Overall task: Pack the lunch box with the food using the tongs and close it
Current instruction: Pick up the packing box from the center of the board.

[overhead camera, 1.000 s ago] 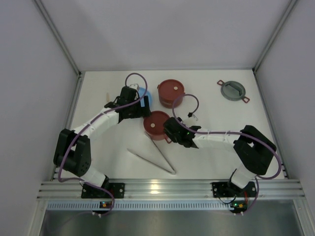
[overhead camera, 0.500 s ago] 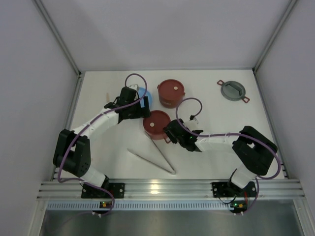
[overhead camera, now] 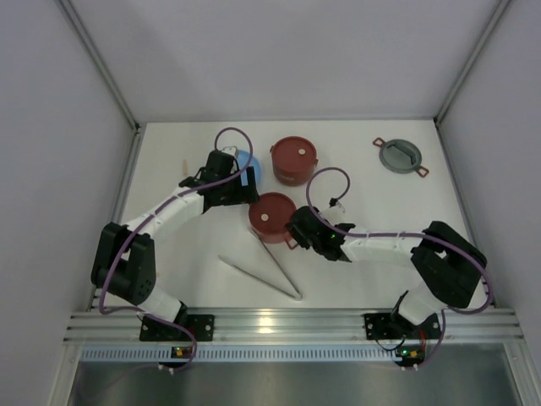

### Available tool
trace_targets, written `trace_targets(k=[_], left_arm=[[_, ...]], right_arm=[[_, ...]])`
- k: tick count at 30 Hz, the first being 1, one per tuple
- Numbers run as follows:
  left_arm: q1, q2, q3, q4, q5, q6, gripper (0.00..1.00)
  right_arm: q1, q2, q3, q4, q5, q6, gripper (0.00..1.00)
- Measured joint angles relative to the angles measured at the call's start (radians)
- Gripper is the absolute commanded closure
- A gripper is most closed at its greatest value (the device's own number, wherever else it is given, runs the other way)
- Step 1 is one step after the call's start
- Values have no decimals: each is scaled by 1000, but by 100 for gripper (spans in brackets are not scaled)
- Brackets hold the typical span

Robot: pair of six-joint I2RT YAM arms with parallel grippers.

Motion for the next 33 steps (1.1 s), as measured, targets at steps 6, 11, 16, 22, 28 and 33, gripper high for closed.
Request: trace_targets(k=[6,11,16,22,28,33], left_arm=[[0,-28,0,-2,-3,0,1],[0,-43,0,-3,-4,-1,1],[0,-43,0,-6,-7,-1,1],[0,-43,0,-6,-7,-2,1],[0,-43,0,-7,-9,-1,1],[0,-43,0,-8,-11,-1,1]], right_arm=[[-19,-61,71,-197,3,-152,95],[-76,-99,119,-298,-31,-304,98],[-183,-112,140,-330,-117,-444,100],[-244,-103,168,-343,-196,-570,100],[-304,-76,175,-332,-296,-663,100],[-330,-33,188,-334,-351,-740,94]])
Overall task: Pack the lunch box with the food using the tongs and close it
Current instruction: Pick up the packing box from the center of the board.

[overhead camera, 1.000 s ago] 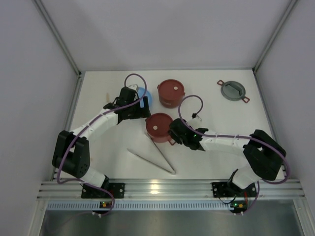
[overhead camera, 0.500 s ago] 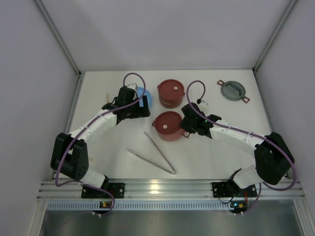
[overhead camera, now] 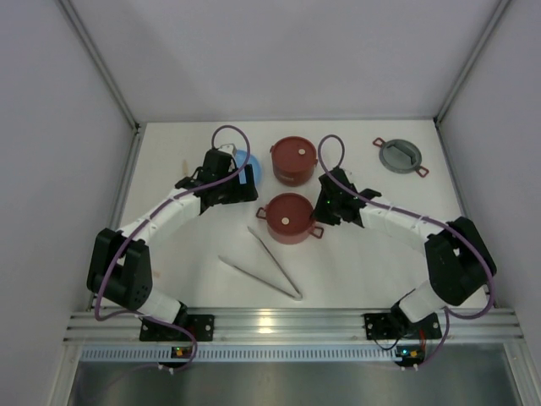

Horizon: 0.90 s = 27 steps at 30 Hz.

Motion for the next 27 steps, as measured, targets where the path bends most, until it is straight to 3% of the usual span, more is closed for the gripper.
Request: trace_targets(k=[5,6,12,27], left_arm=[[0,0,0,0,0,0,1],[0,0,0,0,0,0,1],[-1,0,0,0,0,0,1],[-7,1,-1,4,0,-10,1]], right_arm=[[-14,50,42,4,-49,-26,82],[-15,55,45,7,-55,-26,74],[-15,63,44,4,-66,-11,62],[-5,14,-56,79,-90,146,61]])
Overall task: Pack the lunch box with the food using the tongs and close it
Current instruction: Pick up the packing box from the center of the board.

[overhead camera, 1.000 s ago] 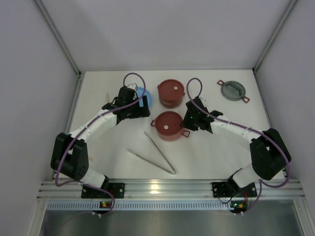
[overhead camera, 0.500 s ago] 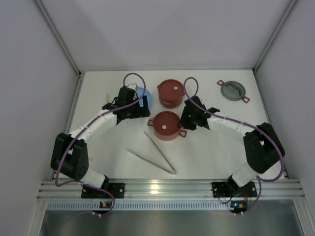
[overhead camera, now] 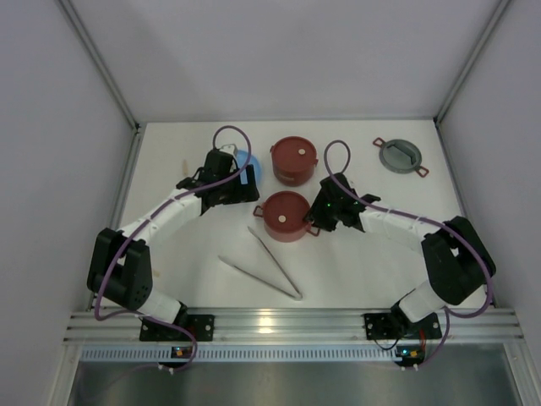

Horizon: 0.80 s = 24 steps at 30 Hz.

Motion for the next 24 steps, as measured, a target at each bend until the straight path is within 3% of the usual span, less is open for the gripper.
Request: trace_targets(k=[8,11,15,24], left_arm=[[-3,0,-2,2,0,-1,1],[-3,0,-2,2,0,-1,1],[-3,0,-3,2,0,0,1],[-3,0,-4,0,-13,0,1]], right_arm=[[3,-4,-51,98,-19,92,65],[3,-5,-71,135,-23,111,75],[4,-1,-77,167,-27,116,99],[-4,-18,-113,227,-32,64,100]])
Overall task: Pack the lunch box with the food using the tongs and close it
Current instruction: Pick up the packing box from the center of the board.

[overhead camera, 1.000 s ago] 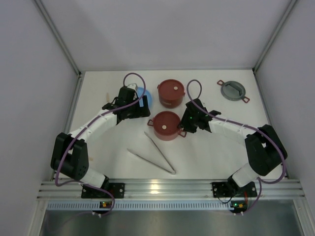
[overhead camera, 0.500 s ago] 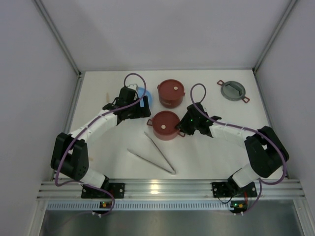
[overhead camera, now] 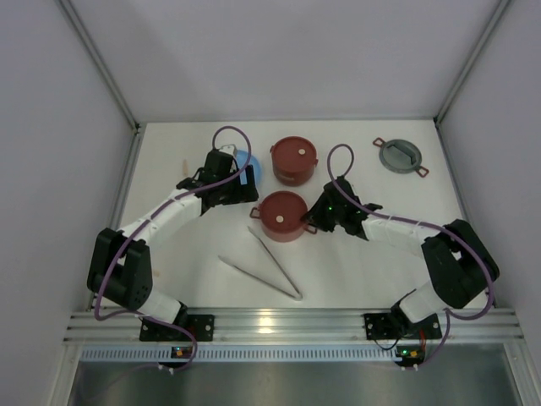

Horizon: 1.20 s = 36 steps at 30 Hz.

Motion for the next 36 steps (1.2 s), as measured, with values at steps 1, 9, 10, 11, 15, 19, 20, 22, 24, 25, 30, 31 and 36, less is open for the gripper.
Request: trace_targets(k=[1,9,10,11,15,19,20,22,24,25,30,31,36], left_arm=[[0,0,0,-1,-4,0,1],[0,-3,0,-7,-21,0,1],[0,-3,1,-8,-21,0,1],[0,-3,1,-9,-22,0,1],[0,-3,1,-10,-24,0,1],[0,-3,1,-10,-24,0,1],[0,-3,1,-10,-24,0,1],[0,-3,1,-10,-22,0,1],[0,-3,1,-10,-19,0,1],[0,-3,1,-10,-12,0,1],[0,-10,-11,17,52,-15,1],[0,-15,-20,26,66,-20,1],[0,-27,-51,63,129,-46,2]], right_arm=[[0,-8,-3,-7,0,-8,100],[-10,-48,35,-121,2,-98,100],[-10,-48,48,-138,4,-108,100],[-10,-48,62,-156,6,-121,100],[-18,-48,104,-222,8,-160,100],[-27,-48,150,-285,7,-196,100],[-32,-48,160,-296,3,-204,100],[-40,-48,175,-310,-4,-217,100],[-51,-48,184,-315,-17,-227,100],[-55,-48,188,-319,-21,-229,100],[-78,-48,195,-326,-42,-244,100],[-79,-48,195,-326,-45,-245,100],[-87,-48,195,-326,-68,-253,100]])
